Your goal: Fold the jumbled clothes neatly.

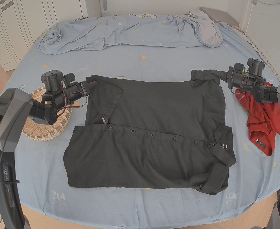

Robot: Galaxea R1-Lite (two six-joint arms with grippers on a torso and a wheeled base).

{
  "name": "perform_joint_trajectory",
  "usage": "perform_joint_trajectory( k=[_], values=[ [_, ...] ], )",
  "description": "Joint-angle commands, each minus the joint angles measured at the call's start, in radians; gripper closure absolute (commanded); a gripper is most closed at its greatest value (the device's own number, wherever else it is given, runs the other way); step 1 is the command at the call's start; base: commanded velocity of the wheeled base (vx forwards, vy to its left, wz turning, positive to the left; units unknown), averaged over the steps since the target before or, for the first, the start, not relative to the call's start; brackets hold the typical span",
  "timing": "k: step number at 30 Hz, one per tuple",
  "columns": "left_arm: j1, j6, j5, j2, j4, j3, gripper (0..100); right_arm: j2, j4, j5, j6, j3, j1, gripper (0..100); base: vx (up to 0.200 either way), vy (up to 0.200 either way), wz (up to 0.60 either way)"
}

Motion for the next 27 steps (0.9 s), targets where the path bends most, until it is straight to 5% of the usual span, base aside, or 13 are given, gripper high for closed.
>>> perform_joint_trajectory(
  k=[1, 18, 19, 27],
  values=[
    [-0.028, -0.016, 0.028, 0.144, 0.002, -0.138, 100, 0.026, -0.024, -0.006, 0.026, -0.036, -0.006, 100, 0.0, 0.0, 0.0],
    [-0.045, -0.047, 0.036, 0.193, 0.062, -0.319, 100, 0.063, -0.048, -0.008, 0.015, -0.036, -0.021, 100, 0.0, 0.0, 0.0],
    [-0.043, -0.047, 0.036, 0.193, 0.062, -0.32, 0, 0.064, -0.05, -0.008, 0.012, -0.036, -0.021, 0, 0.0, 0.0, 0.0],
    [-0.035, -0.047, 0.079, 0.212, 0.046, -0.409, 0, 0.064, -0.063, -0.065, 0.009, -0.036, -0.026, 0, 0.0, 0.0, 0.0]
  ],
)
